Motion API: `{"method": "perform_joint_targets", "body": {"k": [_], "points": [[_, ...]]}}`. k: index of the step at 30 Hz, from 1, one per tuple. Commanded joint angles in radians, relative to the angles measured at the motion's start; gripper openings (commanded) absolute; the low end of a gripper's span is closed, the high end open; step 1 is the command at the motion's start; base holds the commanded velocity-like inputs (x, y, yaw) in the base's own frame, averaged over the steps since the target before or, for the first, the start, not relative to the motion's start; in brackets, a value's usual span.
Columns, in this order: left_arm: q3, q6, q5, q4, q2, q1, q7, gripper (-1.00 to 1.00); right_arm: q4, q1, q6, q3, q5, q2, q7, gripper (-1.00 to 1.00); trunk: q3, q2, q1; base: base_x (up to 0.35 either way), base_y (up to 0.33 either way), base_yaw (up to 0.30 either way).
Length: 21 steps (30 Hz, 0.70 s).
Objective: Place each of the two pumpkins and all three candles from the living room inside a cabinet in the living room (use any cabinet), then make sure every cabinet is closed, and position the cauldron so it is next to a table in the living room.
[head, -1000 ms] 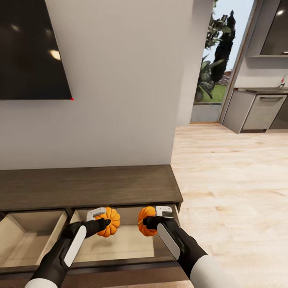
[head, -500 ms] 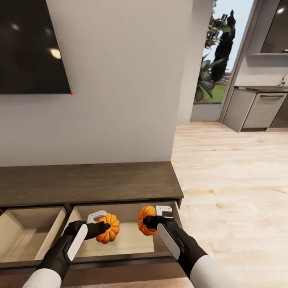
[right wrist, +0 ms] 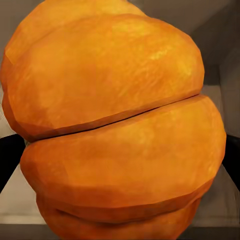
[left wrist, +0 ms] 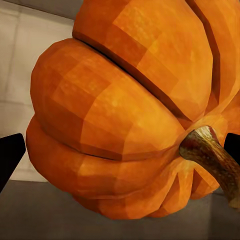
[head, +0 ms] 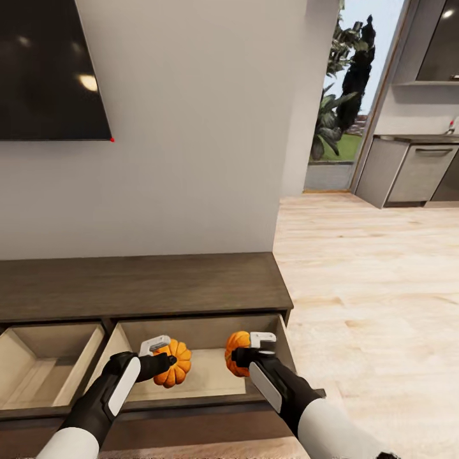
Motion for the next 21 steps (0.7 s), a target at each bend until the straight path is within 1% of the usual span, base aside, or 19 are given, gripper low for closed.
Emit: {"method": "perform_joint_targets", "body": {"k": [1,8,15,21], "points": [[-0.001,0.002,0.012,-0.002,0.0,0.0,0.008,-1.0,0.002,-0.003,0.0,0.011,-0.003,0.003,-0.009,-1.0,-0.004,-0.008,0.004,0.0,0.0,0.0],[0.002,-0.003,0.01,-0.002,0.0,0.0,0.008,-1.0,0.007,-0.005,-0.028,0.022,-0.003,0.01,-0.008,-1.0,-0.026,-0.057,0.031,0.0,0.0,0.0],[0.003,-0.002,0.012,-0.003,0.0,0.0,0.008,-1.0,0.007,-0.005,-0.033,0.023,-0.003,0.01,-0.008,-1.0,-0.026,-0.057,0.031,0.003,0.0,0.0],[0.003,-0.002,0.012,-0.002,0.0,0.0,0.008,-1.0,0.006,-0.005,-0.031,0.023,-0.003,0.011,-0.008,-1.0,-0.026,-0.057,0.031,0.149,0.0,0.0]]}}
